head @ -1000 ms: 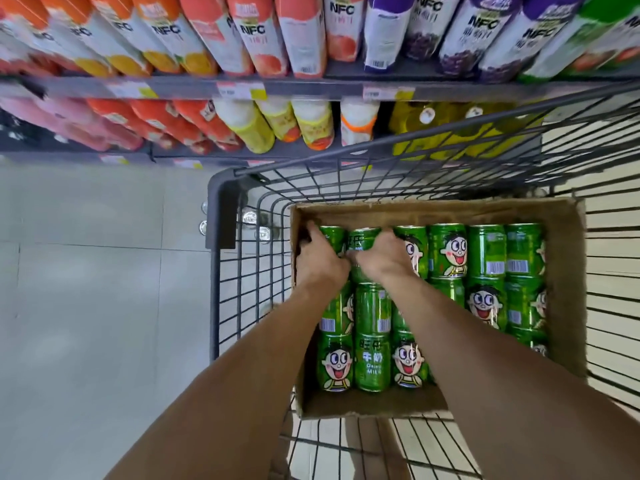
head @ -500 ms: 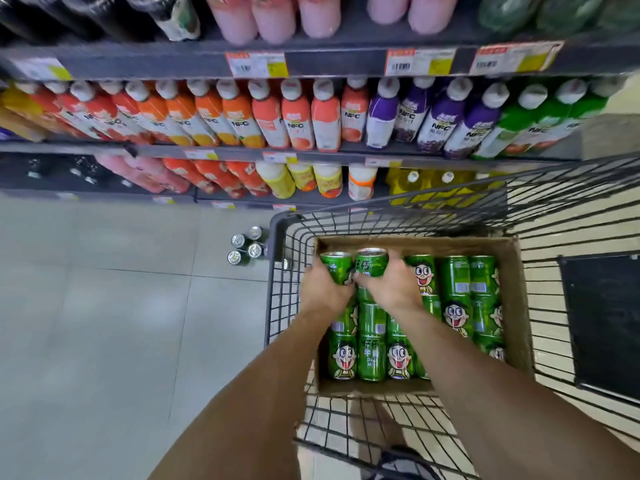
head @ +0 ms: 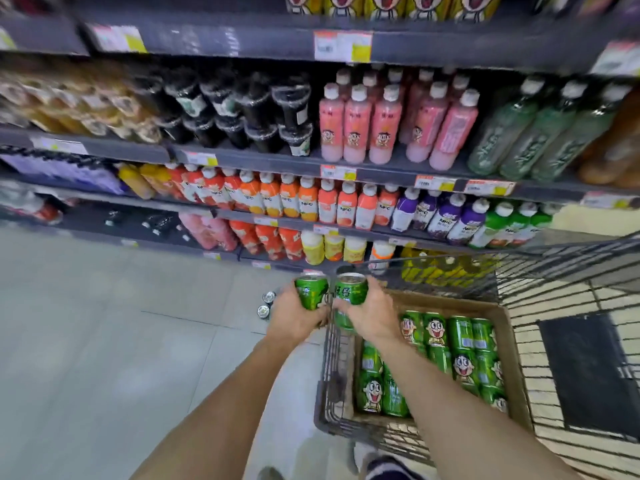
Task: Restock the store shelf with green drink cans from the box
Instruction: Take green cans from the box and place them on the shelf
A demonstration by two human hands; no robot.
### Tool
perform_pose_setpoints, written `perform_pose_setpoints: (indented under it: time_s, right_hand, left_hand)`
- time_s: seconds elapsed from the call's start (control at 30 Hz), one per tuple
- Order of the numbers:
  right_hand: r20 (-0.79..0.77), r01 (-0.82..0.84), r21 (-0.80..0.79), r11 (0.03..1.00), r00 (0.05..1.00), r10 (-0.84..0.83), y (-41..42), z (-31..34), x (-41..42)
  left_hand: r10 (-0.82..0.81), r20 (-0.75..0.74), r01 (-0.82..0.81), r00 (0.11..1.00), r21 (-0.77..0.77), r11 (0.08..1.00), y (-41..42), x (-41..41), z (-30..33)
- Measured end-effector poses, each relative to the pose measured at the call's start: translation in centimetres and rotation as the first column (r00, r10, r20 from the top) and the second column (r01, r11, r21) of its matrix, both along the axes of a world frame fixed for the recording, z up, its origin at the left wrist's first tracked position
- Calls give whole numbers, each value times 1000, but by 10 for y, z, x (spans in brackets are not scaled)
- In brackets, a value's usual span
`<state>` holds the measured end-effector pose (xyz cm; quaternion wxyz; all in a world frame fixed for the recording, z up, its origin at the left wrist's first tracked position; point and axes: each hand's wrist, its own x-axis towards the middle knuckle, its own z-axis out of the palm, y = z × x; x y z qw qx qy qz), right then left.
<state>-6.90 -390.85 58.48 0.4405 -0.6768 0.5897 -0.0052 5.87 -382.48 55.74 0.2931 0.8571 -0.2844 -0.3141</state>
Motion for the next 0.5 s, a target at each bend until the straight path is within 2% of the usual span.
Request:
perform_pose_setpoints:
  time_s: [0.13, 0.3, 0.5]
  right_hand:
    - [77, -43, -129, 991, 996, 53, 42, 40, 41]
    - [193, -27, -257, 966, 978, 79, 90, 94, 97]
    - [291, -23, -348, 937, 948, 132, 139, 141, 150]
  left_hand:
    - [3, 24, -1, 1000, -95, 995, 47, 47, 51]
    - [83, 126, -46, 989, -267, 963, 96, 107, 109]
    - [116, 194, -41, 974, -351, 936, 148, 160, 172]
